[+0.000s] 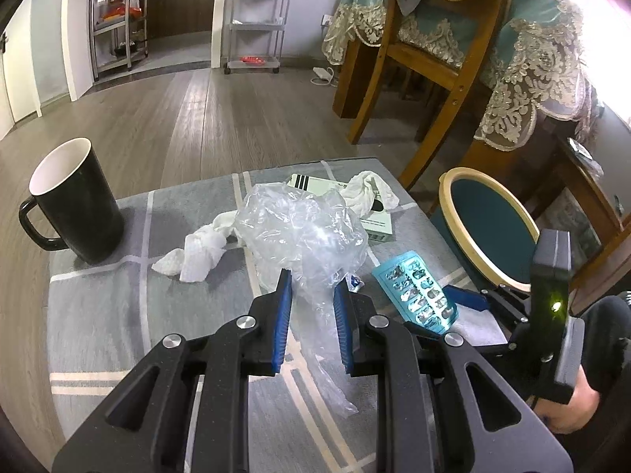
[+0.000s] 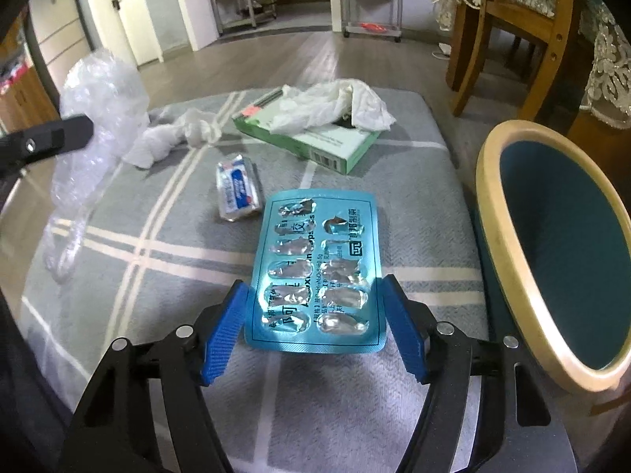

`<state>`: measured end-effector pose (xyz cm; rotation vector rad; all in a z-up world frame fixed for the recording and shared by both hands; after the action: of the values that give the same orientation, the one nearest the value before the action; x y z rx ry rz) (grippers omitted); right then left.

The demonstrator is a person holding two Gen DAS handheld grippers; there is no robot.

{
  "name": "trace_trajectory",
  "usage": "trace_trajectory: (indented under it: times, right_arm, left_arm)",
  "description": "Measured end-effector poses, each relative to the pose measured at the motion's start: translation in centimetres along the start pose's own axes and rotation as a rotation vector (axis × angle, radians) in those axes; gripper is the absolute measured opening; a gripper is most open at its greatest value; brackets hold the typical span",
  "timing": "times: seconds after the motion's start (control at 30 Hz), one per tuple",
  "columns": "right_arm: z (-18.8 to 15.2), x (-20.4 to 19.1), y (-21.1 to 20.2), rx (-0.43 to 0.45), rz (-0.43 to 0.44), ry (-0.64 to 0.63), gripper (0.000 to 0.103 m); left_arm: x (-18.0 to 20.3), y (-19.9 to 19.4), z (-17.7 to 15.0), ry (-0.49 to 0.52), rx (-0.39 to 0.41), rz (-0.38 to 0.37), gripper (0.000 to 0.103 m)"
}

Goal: Collect trash
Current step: 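Lift the plastic bag with the left tool while the right tool lifts the blister pack, then carry the bag and blister pack over the teal bin and open both tools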

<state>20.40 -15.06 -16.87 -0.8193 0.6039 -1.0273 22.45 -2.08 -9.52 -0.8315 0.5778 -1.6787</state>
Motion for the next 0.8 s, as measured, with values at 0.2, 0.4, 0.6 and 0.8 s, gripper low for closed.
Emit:
trace_trajectory:
  times: [0.2, 0.4, 0.6, 0.8]
  right_arm:
    - [0.4, -0.1, -2.2, 0.045, 0.042, 0.027, 0.070]
    - [1.1, 0.7, -4.0, 0.093, 0.076, 0.064, 0.070]
    - [2.2, 2.0, -6.5, 0.158, 0.082, 0.101, 0.070]
    - [2.4, 4.0, -8.3, 0.206, 0.052, 0.140, 0.070]
  left_arm:
    - [0.3, -1.0, -0.6, 0.000, 0.016, -0.009, 0.020]
    - [0.7, -1.7, -1.0, -0.008, 0.025, -0.032, 0.020]
    - [1.8, -1.8, -1.1, -0.014, 0.020, -0.061, 0.020]
    - [3.8, -1.5, -0.9, -0.005, 0.013, -0.095, 0.020]
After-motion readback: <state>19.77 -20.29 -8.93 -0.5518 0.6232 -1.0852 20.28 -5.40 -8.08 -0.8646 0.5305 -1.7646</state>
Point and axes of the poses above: each gripper's, at about its wrist camera, not at the fingertips, and y roughly the way its jaws point, x to its right, z to its top, the point moved 10 cm from there along y, roughly the way its jaws point, and after that the axes turned 5 degrees about -y, right-handed, at the moved point
